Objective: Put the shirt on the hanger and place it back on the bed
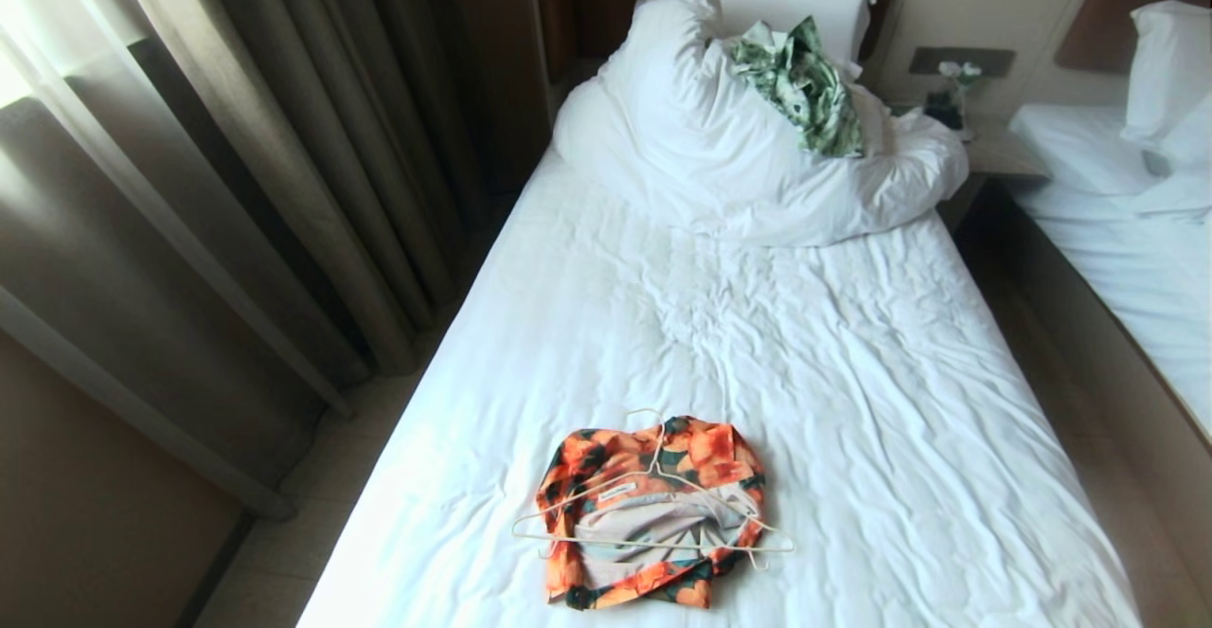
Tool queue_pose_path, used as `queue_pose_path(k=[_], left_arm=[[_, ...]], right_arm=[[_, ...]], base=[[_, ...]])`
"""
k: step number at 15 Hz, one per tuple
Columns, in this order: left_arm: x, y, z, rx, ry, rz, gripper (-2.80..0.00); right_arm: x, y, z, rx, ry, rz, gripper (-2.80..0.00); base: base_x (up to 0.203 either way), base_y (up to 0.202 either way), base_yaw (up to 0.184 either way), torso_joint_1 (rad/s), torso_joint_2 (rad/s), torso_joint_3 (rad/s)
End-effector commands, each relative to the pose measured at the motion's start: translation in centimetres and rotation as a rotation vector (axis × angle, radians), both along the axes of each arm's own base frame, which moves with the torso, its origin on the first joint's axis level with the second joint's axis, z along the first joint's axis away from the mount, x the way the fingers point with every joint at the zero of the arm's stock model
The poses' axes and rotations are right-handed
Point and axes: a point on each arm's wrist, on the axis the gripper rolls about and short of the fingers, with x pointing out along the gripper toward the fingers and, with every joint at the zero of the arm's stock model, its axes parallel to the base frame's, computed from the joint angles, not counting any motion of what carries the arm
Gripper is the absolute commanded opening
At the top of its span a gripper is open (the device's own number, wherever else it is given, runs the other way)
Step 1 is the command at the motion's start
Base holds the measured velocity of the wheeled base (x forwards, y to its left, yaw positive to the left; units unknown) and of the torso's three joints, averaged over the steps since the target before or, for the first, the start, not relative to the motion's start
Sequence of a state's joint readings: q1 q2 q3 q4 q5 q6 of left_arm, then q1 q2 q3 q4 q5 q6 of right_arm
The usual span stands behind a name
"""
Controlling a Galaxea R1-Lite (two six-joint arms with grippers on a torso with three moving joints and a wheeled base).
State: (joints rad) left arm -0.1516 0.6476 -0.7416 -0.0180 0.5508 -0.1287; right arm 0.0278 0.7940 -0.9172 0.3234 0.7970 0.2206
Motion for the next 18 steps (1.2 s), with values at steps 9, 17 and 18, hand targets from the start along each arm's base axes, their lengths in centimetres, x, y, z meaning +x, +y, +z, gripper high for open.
queue_pose_path(k=[9, 17, 18], left_arm=[[-7.5, 0.0, -10.3, 0.024, -0.029, -0.001, -2.80], [-6.2, -0.7, -18.3, 0.117, 0.083, -0.370, -2.80], [-5.8, -0.7, -19.1, 0.133, 0.109, -0.378, -2.80]], right_arm=[[-12.1, -0.7, -6.6, -0.012, -0.077, -0.047, -2.80], [-11.9, -0.9, -15.1, -0.079, -0.204, -0.421, -2.80], [-11.2, -1.0, -15.8, -0.091, -0.204, -0.495, -2.80]], base=[[0.000, 0.000, 0.000, 0.000, 0.00, 0.000], [0.000, 0.000, 0.000, 0.000, 0.00, 0.000], [0.000, 0.000, 0.000, 0.000, 0.00, 0.000]])
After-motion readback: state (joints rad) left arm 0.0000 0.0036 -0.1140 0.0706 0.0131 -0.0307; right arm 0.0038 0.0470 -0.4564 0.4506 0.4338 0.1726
